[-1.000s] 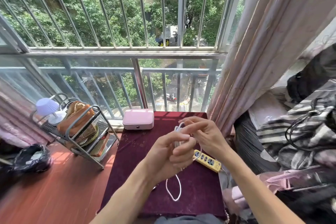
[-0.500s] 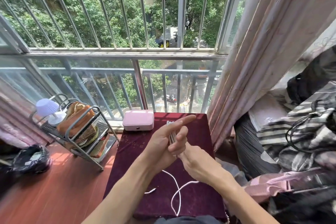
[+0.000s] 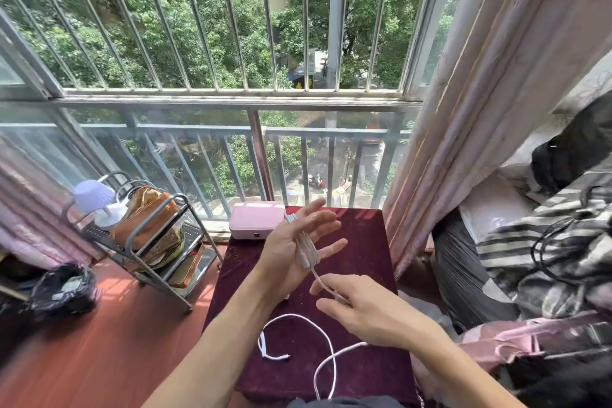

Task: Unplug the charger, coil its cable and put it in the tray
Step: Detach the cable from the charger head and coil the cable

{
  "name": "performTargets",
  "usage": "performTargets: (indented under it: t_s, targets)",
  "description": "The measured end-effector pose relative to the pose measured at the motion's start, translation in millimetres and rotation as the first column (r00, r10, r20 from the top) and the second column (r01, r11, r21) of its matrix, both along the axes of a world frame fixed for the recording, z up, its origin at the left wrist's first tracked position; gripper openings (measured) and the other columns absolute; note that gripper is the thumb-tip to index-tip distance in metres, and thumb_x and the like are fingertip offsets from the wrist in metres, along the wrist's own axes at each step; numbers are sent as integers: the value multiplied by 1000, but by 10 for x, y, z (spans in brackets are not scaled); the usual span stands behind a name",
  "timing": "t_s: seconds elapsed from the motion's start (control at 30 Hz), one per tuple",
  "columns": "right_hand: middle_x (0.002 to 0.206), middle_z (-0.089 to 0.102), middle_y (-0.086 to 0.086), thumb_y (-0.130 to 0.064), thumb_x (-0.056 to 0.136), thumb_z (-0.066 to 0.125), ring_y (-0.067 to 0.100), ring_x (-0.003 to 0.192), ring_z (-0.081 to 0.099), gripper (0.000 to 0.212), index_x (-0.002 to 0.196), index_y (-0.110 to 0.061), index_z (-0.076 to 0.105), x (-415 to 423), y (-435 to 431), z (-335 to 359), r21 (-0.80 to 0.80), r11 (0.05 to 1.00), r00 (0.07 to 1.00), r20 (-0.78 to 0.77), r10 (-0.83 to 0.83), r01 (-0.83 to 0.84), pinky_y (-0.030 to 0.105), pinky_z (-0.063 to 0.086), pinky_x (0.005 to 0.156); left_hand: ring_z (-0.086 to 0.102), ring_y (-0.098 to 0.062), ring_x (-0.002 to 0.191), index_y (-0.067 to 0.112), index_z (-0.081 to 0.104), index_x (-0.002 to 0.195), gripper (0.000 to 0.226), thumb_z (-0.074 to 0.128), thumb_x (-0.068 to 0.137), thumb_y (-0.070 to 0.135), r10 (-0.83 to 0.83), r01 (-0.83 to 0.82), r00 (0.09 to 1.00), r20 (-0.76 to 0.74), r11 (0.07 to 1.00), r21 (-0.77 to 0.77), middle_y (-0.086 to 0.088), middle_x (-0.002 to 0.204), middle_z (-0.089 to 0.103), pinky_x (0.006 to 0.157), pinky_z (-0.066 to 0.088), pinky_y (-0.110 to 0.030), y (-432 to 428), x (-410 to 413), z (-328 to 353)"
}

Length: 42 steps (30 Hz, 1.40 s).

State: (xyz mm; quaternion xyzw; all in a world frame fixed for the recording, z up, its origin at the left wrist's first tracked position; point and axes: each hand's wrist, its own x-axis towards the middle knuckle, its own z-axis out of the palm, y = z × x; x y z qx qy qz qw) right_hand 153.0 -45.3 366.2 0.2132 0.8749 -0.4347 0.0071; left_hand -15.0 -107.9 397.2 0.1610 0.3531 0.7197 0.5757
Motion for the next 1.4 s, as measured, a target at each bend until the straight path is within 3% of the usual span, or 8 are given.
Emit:
performTargets:
  t_s: [0.17,0.37,0.6,0.7,0.87,1.13,1.27,1.4]
  targets:
    - [89,78,-6,-45,107,42,5,60,63,22,125,-49,54,-56,-6,-87,-49,999,1000,8,-9,9,36,55,65,70,-21,91,8,54,137,42,49,96,7,-4,11,996,-90,997,77,-6,97,70,108,42,-60,59,11,77]
    - [64,62,-12,-47,103,45,0,57,53,23,115,-46,65,-102,97,-368,-190,976,992,-46,-116,106,30,49,61,68,-21,77,6,61,130,45,44,89,3,-32,46,988,-152,995,92,-10,92,69,105,46,-61,47,-22,91]
    - [120,54,-19,-40,97,65,-6,110,58,38,132,-48,55,-131,189,-595,-177,856,832,-206,-515,485,20,47,92,56,-15,55,-2,61,127,43,40,89,-1,-341,349,937,-74,916,196,-9,79,59,78,55,-42,-5,73,312]
    - [119,59,-6,-27,101,62,2,107,62,19,116,-37,59,-328,203,-576,-173,721,679,-250,-691,671,12,49,82,37,-11,46,-3,60,121,39,39,89,-1,-435,442,897,-83,881,169,-7,69,52,49,40,-25,22,238,450]
    - [89,69,6,-16,109,48,25,86,66,18,99,-16,62,-565,389,-757,-517,546,614,-48,-788,659,48,52,88,23,-10,43,1,59,115,37,30,92,-1,-531,532,844,-75,812,239,-1,58,45,36,17,-22,47,331,679]
    - [92,62,9,-10,105,48,22,85,56,17,106,-13,65,107,774,-1446,-31,843,776,411,-479,537,42,54,86,25,-11,44,7,61,106,28,45,82,5,-14,118,958,-287,930,347,3,56,45,35,22,-22,13,-371,1363]
    - [58,49,15,9,109,38,16,30,49,30,85,-3,53,417,919,-1642,-377,519,639,378,-670,768,16,33,29,34,-9,49,13,57,105,24,46,84,12,316,-166,855,-411,918,359,6,61,46,39,26,-22,-81,-1092,1683]
    - [57,41,11,-4,112,34,6,23,38,28,89,-3,49,643,1007,-1790,-517,211,459,415,-786,829,11,24,27,32,-11,52,12,54,107,27,32,95,5,435,-295,727,-530,896,331,5,63,44,43,26,-24,-65,-1593,1802]
